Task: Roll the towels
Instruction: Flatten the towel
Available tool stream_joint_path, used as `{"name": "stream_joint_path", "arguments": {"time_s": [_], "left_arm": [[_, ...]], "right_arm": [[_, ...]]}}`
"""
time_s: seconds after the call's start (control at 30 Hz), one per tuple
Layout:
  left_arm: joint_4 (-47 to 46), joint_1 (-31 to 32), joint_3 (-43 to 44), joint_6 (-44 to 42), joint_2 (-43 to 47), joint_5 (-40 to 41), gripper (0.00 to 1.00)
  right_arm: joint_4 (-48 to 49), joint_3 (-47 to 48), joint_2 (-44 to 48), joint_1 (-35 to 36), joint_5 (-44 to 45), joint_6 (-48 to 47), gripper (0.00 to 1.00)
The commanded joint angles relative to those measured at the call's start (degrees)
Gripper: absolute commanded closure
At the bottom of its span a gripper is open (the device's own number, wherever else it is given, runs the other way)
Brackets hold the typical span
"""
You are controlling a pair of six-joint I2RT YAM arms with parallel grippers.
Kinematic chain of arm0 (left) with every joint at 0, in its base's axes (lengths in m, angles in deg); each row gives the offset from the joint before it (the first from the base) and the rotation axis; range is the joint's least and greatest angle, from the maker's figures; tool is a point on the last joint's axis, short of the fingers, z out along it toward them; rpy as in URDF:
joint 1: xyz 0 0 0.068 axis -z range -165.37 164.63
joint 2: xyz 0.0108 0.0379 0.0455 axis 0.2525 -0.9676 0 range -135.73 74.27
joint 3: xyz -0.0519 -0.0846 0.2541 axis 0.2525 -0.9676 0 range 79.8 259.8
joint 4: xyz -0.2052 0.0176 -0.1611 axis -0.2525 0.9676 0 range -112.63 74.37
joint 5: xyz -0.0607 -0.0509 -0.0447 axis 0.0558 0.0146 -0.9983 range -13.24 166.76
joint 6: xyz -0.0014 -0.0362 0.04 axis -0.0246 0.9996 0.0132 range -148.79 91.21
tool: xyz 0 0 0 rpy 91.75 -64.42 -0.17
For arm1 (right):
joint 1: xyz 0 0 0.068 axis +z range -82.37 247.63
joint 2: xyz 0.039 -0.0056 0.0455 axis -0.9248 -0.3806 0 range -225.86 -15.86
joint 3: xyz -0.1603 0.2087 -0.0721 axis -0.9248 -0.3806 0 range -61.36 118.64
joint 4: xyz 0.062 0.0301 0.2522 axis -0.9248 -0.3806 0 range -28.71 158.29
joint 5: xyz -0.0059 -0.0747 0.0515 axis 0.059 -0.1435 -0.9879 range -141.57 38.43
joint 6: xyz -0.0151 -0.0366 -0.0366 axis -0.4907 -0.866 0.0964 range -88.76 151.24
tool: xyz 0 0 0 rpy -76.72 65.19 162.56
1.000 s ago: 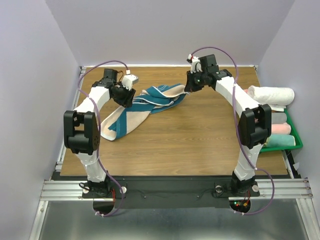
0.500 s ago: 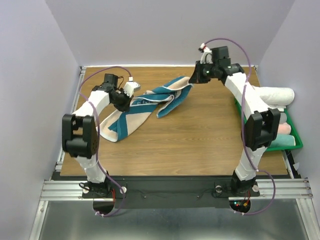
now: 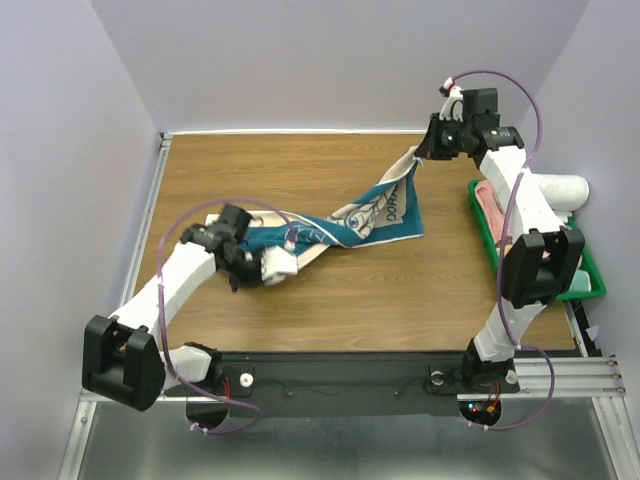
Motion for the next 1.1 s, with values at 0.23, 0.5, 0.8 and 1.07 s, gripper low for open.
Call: {"name": "stream_joint_path", "arguments": {"time_s": [0.23, 0.5, 0.8, 1.07], "left_arm": [[2.3, 7.1, -11.8, -4.9, 4.4, 7.1, 1.0], [-6.9, 4.0, -6.4, 3.7, -1.7, 7.2, 1.0], [-7.6, 1.3, -2.4, 4.8, -6.6, 2.9, 1.0], [-8.5, 1.3, -2.7, 4.9, -5.8, 3.6, 1.0]], "right_arm": [[0.5, 1.4, -9.1, -0.1, 5.3, -1.7, 0.99], [-4.8, 15.6, -23.0, -0.4, 0.5, -5.5, 0.27], [-7.0, -12.4, -0.3, -1.5, 4.1, -12.7, 0.18], [-5.9, -19.2, -4.3, -1.5, 1.7, -10.7, 0.26]]}}
